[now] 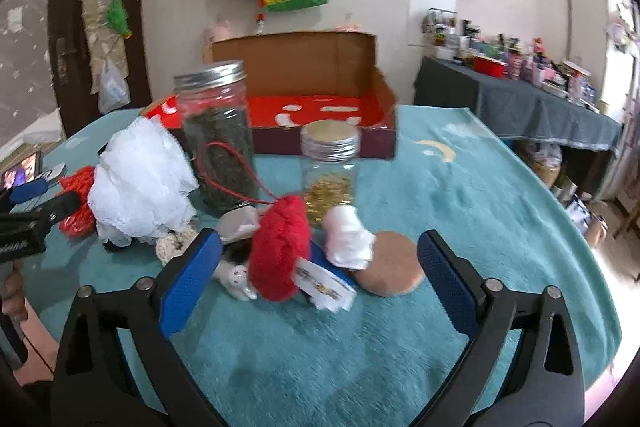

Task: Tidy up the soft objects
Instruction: 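Grasp the red foam net with the left tool while the right tool grasps the red knitted pouch, then carry the red foam net and red knitted pouch over the cardboard box with both tools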

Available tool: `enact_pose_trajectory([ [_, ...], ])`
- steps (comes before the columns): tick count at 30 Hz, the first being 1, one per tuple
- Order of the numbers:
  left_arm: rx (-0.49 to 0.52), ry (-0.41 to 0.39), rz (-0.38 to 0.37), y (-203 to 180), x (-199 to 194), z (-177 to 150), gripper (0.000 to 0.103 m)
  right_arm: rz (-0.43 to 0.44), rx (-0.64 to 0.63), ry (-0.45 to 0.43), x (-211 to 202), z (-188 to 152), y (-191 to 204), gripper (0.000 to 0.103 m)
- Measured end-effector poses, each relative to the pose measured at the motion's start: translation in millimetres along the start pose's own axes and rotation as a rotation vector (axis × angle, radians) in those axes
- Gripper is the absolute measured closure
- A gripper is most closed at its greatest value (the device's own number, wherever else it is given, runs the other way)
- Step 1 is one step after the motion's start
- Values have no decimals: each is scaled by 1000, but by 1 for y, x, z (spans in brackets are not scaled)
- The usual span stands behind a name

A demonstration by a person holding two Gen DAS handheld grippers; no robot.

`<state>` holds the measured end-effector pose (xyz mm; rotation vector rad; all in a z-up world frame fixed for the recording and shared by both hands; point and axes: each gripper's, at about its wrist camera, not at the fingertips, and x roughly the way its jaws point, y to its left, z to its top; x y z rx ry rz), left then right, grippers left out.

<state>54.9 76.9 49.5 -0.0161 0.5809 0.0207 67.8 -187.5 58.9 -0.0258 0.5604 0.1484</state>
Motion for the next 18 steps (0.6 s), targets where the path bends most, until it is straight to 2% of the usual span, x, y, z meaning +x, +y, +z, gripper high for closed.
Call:
enact_pose_trajectory([
  [1,-6,8,-2,2,2,-1,2,10,-7,13,4,0,1,29],
  [2,-10,17,-5,4,6,-1,10,23,-12,26,7,-1,2,38],
  [3,-10,28,-15,5,8,-2,16,40,-13,40,12,-1,2,57],
  [4,-7,40,-28,5,11,-2,28,83,-3,58,15,-3,1,70],
  [5,-3,56,-47,4,14,-3,48,111,10,66,16,-4,0,72],
  [6,-1,78,-73,4,18,-5,58,120,19,64,16,-5,-1,74],
  [8,-8,69,-72,4,16,-6,62,119,20,36,10,-5,-1,77],
  [11,15,31,-108,-1,4,-4,63,106,18,-7,-1,-2,-4,77],
  [18,75,-11,-159,-23,-9,7,63,112,17,-23,-7,7,-9,78],
])
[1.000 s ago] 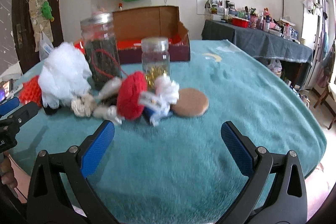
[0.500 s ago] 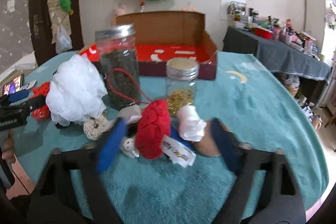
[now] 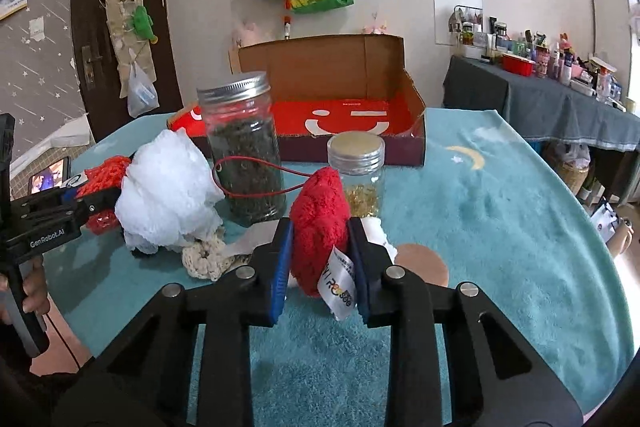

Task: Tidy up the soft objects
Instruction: 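Carry the red foam net and red knitted pouch over the cardboard box with both tools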

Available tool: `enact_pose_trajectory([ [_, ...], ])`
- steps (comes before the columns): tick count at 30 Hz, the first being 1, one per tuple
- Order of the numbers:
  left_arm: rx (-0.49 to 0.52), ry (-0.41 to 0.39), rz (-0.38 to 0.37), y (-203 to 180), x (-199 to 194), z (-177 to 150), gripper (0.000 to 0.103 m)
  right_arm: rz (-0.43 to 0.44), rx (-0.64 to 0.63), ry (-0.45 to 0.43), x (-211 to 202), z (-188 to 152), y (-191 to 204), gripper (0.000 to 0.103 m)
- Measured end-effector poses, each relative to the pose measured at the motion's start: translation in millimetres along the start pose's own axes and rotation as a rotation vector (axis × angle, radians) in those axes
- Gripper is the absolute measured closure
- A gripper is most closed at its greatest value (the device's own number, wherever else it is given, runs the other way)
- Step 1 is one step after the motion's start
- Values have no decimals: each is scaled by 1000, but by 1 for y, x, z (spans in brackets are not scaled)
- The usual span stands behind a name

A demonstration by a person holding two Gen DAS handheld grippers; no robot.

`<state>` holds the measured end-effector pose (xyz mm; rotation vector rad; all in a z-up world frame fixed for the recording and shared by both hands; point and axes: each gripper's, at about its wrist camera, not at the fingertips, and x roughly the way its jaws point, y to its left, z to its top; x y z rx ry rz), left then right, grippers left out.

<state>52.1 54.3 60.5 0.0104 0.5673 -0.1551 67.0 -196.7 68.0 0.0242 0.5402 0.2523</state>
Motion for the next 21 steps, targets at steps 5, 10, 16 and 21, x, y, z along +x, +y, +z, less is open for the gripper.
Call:
enact_pose_trajectory([
  [5,4,15,-22,-5,2,3,63,17,1,7,1,1,1,77],
  [10,-2,26,-24,-3,4,3,63,19,3,5,1,0,1,77],
  [16,-41,69,-54,12,6,3,63,44,45,18,-2,0,-10,77],
  [21,-55,102,-61,30,5,4,63,81,112,45,-5,2,-31,77],
])
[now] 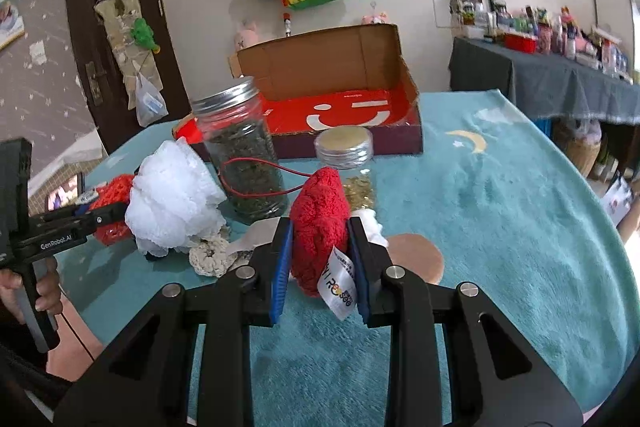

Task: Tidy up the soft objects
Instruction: 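Carry the red foam net and red knitted pouch over the cardboard box with both tools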

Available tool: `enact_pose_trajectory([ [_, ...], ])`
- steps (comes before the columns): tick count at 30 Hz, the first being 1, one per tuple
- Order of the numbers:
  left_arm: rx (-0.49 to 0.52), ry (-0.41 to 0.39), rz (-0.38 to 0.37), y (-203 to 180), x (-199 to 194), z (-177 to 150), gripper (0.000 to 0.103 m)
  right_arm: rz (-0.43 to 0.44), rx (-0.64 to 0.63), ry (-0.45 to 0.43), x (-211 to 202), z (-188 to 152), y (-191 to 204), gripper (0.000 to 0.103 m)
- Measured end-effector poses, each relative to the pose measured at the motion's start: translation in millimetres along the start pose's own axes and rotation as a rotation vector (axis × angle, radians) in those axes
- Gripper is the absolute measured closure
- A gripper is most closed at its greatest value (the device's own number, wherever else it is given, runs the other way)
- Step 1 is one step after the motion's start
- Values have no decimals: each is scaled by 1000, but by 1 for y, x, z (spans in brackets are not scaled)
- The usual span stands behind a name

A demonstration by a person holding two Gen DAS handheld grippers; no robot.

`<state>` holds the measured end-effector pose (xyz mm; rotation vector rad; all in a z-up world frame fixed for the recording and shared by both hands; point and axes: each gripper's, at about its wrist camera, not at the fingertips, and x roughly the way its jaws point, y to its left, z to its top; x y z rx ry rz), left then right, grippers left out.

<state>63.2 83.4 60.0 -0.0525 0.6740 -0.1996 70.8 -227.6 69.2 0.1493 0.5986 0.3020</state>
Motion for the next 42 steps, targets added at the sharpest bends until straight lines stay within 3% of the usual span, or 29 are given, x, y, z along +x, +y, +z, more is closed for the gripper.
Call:
enact_pose_trajectory([
  [12,86,56,-5,35,5,19,63,113,141,94,-2,18,-60,77],
  [21,211,76,22,46,30,39,63,98,27,176,22,45,-85,77],
  [33,383,77,-48,37,50,82,63,151,-125,225,62,86,-91,77],
  [42,442,74,-115,23,59,117,63,245,-191,213,77,127,-81,77],
])
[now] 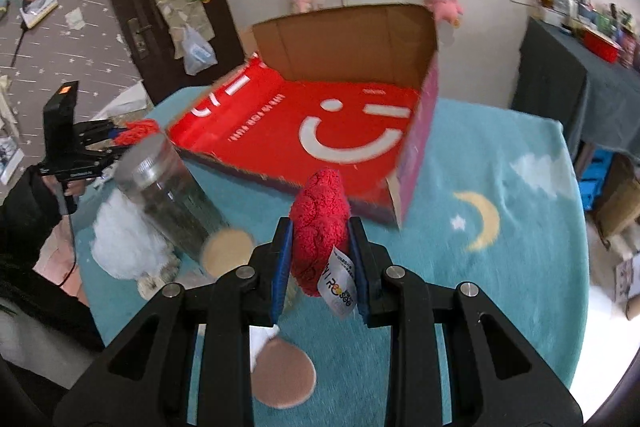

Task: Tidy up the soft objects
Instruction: 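Carry the red foam net and red knitted pouch over the cardboard box with both tools, then lower both items into the box and open both tools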

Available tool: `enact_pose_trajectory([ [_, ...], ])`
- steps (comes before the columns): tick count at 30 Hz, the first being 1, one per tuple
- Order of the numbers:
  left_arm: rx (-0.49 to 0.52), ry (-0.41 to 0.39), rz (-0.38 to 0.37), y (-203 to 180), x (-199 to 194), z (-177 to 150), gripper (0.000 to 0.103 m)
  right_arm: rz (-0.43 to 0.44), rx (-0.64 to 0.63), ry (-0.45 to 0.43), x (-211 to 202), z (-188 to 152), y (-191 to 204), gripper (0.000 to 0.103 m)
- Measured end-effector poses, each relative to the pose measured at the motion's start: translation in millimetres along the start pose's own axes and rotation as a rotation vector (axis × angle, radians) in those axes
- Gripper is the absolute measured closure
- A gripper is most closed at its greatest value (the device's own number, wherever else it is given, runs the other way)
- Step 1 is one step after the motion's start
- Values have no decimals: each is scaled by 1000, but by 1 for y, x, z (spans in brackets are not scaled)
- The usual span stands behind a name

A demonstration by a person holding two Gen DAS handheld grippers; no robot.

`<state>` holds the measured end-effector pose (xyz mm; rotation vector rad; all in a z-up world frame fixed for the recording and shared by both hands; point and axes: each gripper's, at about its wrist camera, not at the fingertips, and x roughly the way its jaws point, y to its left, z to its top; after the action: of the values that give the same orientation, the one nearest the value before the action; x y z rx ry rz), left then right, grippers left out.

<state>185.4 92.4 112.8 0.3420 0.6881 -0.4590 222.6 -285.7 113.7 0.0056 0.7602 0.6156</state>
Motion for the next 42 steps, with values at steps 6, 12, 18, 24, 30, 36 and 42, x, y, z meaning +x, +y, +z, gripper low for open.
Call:
enact_pose_trajectory([
  [6,-15,-8,-17,-6,16,35,63,30,10,-30,13,33,2,77],
  [12,-107,33,10,-4,44,72,63,-27,49,-25,40,73,4,77],
  [18,-152,126,121,6,87,101,62,-143,98,41,80,115,-2,77],
  [24,-173,240,179,16,135,118,62,-298,103,160,140,150,-7,77],
  [30,-187,325,225,30,176,122,60,-393,98,300,198,158,-21,77],
  [36,-206,357,256,43,199,119,55,-478,26,367,229,153,-27,76],
  [42,-227,347,250,45,202,122,54,-489,32,358,228,148,-37,76],
])
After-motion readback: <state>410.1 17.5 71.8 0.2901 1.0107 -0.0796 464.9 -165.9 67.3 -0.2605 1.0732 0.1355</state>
